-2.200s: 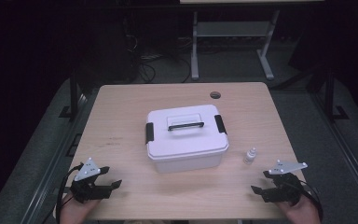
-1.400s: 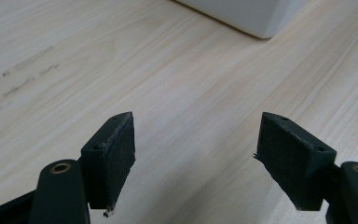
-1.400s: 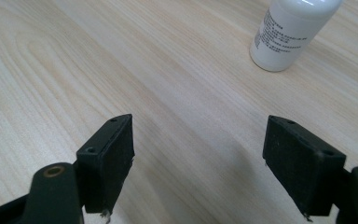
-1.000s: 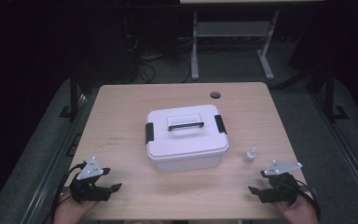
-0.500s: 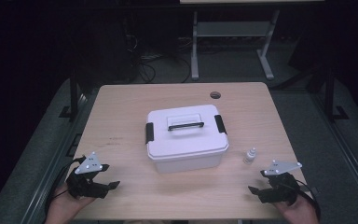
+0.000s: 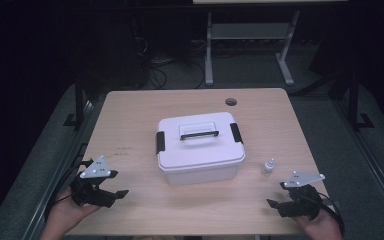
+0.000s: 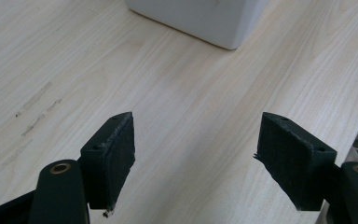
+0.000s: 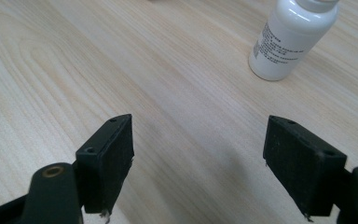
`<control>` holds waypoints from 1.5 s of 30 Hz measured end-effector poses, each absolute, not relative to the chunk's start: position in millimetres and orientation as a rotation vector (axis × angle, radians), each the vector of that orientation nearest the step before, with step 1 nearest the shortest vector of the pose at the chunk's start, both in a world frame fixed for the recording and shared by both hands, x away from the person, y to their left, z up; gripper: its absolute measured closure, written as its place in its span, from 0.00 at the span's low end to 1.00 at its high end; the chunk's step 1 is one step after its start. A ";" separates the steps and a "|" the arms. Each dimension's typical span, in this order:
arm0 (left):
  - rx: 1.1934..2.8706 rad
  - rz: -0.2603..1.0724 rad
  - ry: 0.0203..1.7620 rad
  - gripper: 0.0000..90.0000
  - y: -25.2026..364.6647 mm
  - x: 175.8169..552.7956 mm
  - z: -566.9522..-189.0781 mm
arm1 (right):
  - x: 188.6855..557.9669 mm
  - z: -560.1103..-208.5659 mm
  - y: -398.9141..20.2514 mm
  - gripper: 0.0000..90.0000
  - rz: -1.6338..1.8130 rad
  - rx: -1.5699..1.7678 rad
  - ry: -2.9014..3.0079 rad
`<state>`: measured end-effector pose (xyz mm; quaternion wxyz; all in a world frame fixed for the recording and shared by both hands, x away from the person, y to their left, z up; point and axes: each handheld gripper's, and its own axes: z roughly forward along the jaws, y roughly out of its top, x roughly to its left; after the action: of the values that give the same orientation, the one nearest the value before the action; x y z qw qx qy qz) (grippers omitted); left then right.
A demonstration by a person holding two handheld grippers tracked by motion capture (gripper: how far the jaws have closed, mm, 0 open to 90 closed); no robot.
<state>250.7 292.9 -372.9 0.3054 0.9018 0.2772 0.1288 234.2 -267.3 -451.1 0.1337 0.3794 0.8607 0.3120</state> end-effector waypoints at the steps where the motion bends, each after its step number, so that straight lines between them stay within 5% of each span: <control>1: 2.399 0.338 0.721 0.30 291.7 251.9 -371.0 | 233.7 -451.2 -267.6 0.26 0.903 1.104 2.492; 45: 2.481 0.295 0.539 0.29 236.3 282.0 -308.0 | 230.8 -448.3 -268.0 0.25 0.931 1.093 2.500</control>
<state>282.0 236.3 -308.0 0.2887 0.9294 0.2017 0.1106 230.8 -268.0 -448.3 0.1289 0.3761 0.8599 0.3202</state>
